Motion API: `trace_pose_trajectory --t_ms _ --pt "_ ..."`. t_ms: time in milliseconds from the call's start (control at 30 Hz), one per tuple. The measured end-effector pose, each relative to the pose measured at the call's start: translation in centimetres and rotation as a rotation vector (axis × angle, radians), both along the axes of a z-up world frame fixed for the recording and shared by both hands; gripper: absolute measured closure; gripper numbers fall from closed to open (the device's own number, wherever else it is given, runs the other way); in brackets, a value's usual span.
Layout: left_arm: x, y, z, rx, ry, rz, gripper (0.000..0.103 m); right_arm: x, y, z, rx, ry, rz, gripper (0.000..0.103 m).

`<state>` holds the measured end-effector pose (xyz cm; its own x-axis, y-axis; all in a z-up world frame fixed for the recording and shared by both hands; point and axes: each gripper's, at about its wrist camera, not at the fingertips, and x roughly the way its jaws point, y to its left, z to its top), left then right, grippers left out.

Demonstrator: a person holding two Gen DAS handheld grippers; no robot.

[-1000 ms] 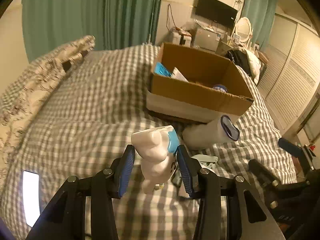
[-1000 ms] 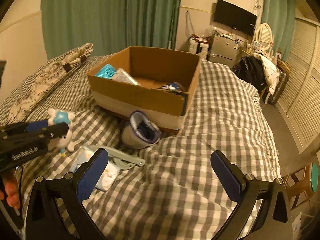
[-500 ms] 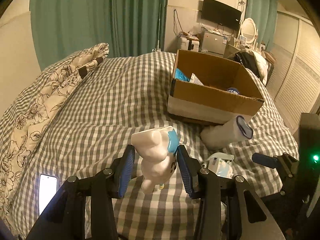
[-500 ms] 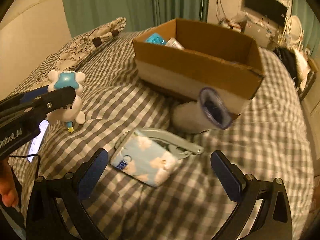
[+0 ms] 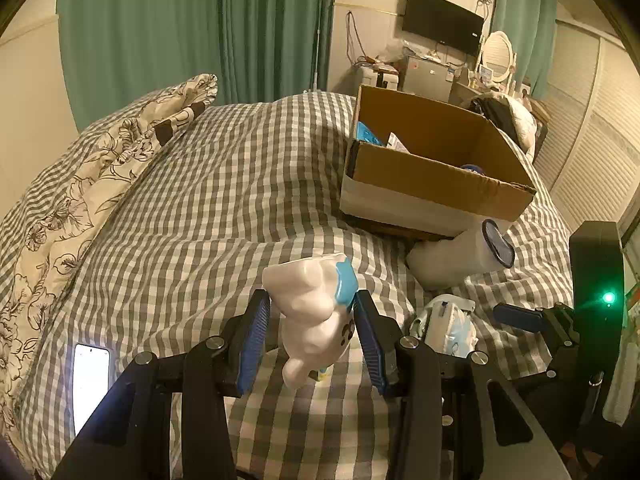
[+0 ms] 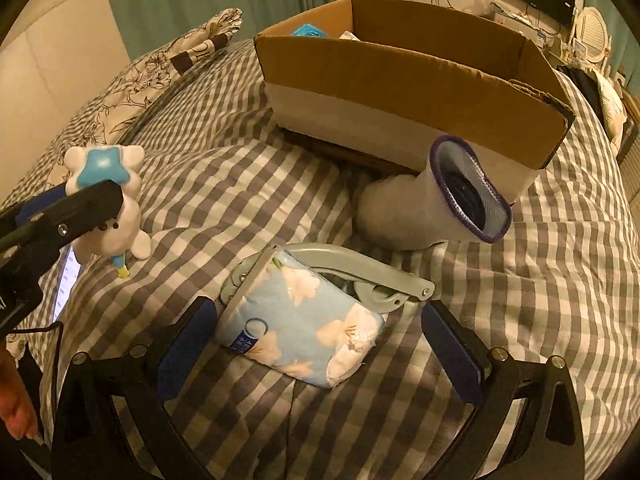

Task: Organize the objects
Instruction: 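Grasp the white toy figure with the left gripper while the right gripper grasps the light-blue packet, then drop the toy figure and light-blue packet into the box, opening both grippers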

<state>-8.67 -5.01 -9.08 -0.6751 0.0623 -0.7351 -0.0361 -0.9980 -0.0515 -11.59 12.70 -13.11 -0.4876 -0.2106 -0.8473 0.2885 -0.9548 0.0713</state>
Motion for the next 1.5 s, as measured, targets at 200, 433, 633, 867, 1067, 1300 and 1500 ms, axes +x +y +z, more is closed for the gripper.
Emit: trace_pose_trajectory --t_ms 200,433,633,867,1067,1300,1500 --pt "0.3 0.2 0.1 0.002 0.0 -0.004 0.059 0.5 -0.4 0.0 -0.008 -0.004 0.03 0.012" --pt "0.5 0.4 0.2 0.002 -0.003 -0.01 0.058 1.4 -1.2 0.4 -0.015 0.007 0.073 0.037" --pt "0.6 0.5 0.3 0.003 -0.003 -0.01 0.059 2.0 -1.3 0.9 -0.025 0.024 0.086 0.054" --pt "0.7 0.5 0.4 0.004 -0.001 -0.01 0.059 2.5 -1.3 2.1 -0.026 0.061 0.097 0.074" --pt "1.2 0.6 1.0 0.009 0.011 -0.014 0.059 3.5 -0.4 4.1 -0.031 0.118 0.086 0.081" --pt "2.0 1.6 3.1 0.038 0.046 -0.053 0.059 4.2 0.8 7.5 -0.043 0.188 0.068 0.082" --pt "1.3 2.6 6.2 0.092 0.091 -0.112 0.059 4.6 2.0 12.6 -0.031 0.3 0.062 0.082"
